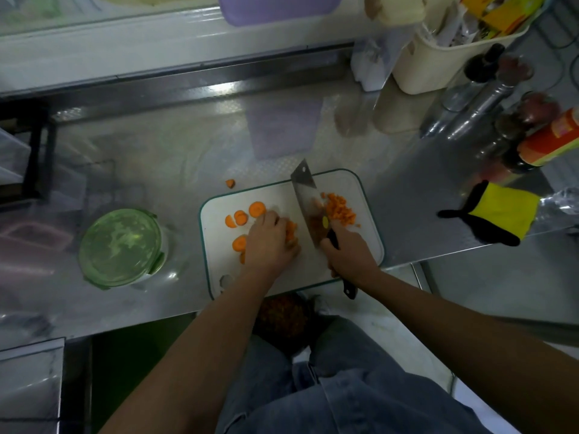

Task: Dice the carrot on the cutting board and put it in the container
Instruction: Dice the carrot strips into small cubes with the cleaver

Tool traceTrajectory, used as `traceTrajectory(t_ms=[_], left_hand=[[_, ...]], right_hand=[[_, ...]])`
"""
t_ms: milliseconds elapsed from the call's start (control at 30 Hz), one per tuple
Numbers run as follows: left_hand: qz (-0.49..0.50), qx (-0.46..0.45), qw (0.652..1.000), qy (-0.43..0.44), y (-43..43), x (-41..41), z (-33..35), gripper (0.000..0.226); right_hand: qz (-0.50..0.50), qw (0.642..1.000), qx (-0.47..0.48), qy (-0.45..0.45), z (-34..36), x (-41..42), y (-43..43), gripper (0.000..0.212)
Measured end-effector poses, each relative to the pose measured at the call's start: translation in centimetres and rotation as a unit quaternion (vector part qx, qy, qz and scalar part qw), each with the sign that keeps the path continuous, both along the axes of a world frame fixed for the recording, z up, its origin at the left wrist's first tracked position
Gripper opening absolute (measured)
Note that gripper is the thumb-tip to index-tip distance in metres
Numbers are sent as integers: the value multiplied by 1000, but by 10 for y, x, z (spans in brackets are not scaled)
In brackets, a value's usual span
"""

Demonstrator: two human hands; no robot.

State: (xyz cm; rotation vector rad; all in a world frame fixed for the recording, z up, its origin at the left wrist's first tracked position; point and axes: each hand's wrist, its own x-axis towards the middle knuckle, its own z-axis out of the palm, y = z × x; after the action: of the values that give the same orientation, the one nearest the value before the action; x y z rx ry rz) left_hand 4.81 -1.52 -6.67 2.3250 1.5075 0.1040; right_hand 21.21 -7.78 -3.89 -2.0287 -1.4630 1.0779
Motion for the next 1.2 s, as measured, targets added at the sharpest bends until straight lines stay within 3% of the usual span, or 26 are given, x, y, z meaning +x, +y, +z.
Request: traceTrajectory(t_ms=[167, 367, 433, 567, 1000, 1200], left_hand=[[11, -5, 999, -31, -3, 1, -1, 28], [3, 12, 999, -39, -4, -3, 1, 44], [7, 25, 998, -50, -3, -6, 1, 50], [3, 29, 998, -57, -2, -12, 1, 34], [-30, 19, 998, 56, -6, -6, 4, 6], [-67, 62, 993, 80, -6, -5, 11, 21]], right_hand=[[32, 996, 38, -69, -8, -2, -6, 20], [57, 986, 54, -144, -6, -9, -3, 22], [56, 985, 59, -151, -3, -9, 1, 22], [52, 987, 82, -131, 5, -12, 4, 21], [101, 972, 32, -210, 15, -33, 5, 14], [101, 972, 12, -210, 16, -44, 6, 20]])
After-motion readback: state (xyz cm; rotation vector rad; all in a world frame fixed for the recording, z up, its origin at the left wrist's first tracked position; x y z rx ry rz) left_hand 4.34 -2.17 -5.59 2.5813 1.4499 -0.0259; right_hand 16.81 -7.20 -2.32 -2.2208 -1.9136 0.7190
